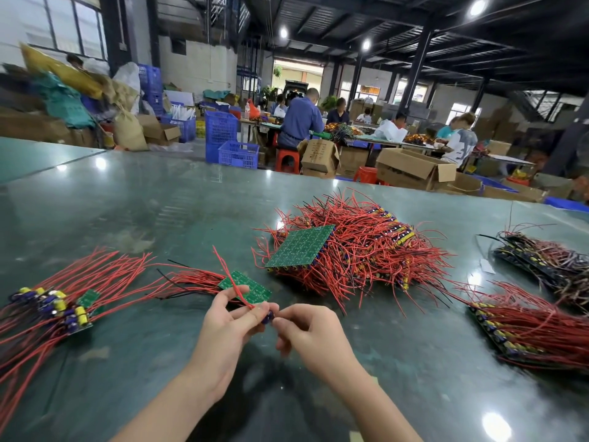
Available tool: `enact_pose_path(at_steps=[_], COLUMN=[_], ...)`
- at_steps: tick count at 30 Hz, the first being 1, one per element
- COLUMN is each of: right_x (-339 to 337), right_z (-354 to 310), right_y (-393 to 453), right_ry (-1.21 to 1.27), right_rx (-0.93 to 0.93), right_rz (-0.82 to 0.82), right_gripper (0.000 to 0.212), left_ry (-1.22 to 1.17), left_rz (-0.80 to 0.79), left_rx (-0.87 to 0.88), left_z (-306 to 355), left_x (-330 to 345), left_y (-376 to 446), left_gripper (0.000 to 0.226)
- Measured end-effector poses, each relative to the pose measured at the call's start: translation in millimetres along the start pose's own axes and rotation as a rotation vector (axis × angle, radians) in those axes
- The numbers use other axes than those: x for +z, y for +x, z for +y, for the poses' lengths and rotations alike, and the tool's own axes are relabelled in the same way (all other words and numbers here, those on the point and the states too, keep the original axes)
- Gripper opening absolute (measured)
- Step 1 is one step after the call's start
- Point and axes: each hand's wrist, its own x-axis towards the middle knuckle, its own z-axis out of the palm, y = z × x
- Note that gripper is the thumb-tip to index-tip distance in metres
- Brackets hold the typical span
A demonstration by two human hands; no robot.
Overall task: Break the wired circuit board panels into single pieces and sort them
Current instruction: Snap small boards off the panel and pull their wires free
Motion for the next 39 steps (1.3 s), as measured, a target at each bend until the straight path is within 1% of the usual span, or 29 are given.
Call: enact_pose_path(at_steps=[3,12,16,19,22,26,29,32,34,36,39], right_x=[0,-3,-6,-6,-7,-12,-15,-13,-14,-17,-18], right_z=[1,3,4,5,6,9,10,11,12,13,15], right_y=[0,4,5,5,5,7,7,8,8,9,10], right_ry=[-0.034,-0.096,-0.092,-0.16,-0.159,-0.26,-0.21,-0.264,-0.264,-0.265,-0.287], right_rx=[-0.004,0.042,0.087,0.096,0.095,0.08,0.083,0.023,-0.014,-0.016,0.011], right_rz=[0.021,0.013,0.005,-0.013,-0.021,-0.019,-0.047,-0.074,-0.057,-0.031,0.042], right_gripper=[0.028,0.026,0.027,0.026,0.027,0.027,0.026,0.018,0.016,0.017,0.021], left_ry=[0.015,-0.032,-0.07,-0.108,-0.149,-0.216,-0.246,-0.295,-0.374,-0.438,-0.419], left_rz=[0.016,0.075,0.12,0.17,0.209,0.272,0.303,0.347,0.393,0.425,0.414], left_rx=[0.033,0.118,0.128,0.149,0.149,0.159,0.127,0.105,0.061,-0.01,-0.071], left_z=[-1,9,11,14,17,22,24,24,29,33,33], left_x=[3,0,-1,-6,-10,-20,-26,-29,-38,-47,-51], left_y=[-2,1,3,8,12,18,23,25,30,35,39], left_gripper=[0.032,0.034,0.034,0.031,0.03,0.029,0.026,0.026,0.024,0.016,0.013])
